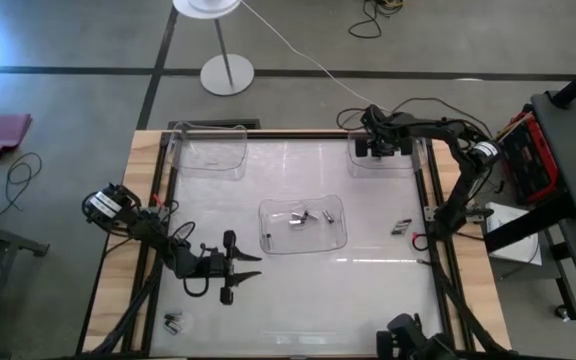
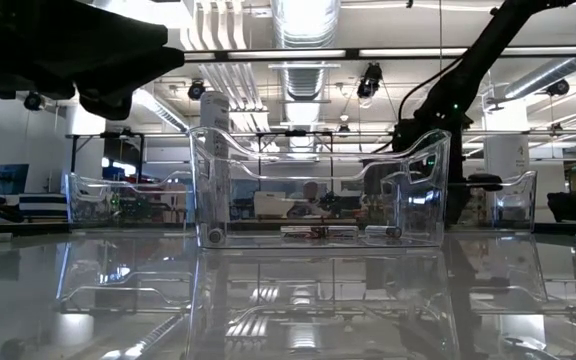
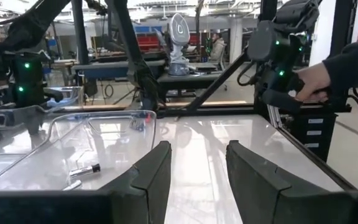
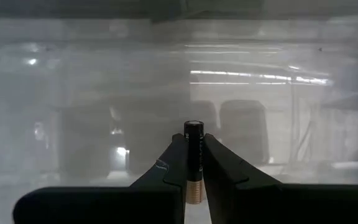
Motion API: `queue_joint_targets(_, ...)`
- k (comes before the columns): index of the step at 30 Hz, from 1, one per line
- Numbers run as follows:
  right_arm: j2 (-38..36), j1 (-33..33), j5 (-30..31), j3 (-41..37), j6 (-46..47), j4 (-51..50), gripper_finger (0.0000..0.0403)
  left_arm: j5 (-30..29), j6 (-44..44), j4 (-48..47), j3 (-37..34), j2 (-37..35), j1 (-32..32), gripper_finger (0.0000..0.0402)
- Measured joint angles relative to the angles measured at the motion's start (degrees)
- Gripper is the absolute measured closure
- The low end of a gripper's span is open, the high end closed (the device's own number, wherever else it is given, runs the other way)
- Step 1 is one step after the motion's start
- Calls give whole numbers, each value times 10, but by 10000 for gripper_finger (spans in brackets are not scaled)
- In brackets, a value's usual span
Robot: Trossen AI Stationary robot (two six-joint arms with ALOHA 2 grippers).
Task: Sort batteries
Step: Put the black battery into the top right transparent bin
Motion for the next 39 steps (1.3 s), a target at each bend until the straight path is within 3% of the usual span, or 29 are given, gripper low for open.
queue_joint_targets(10,-71,14,47,-2,-40,-11,271,-57,13,0,0,0,2,267)
queue_joint_targets(15,-172,68,67,0,-155,-11,216,-59,21,0,0,0,2,267)
queue_joint_targets(18,-250,152,64,0,-246,-49,199,-60,34,1,0,0,7,267)
queue_joint_targets(22,-331,324,26,-10,-301,-148,199,-60,35,4,0,0,21,267)
queue_joint_targets(27,-366,563,9,-52,-188,-270,216,-60,34,3,0,0,41,267)
queue_joint_targets(30,-361,679,9,-102,-92,-285,227,-61,34,3,0,0,49,267)
queue_joint_targets(35,-338,790,7,-173,1,-284,246,-61,33,0,0,0,54,267)
queue_joint_targets(39,-316,805,8,-198,2,-275,261,-61,42,0,0,0,55,267)
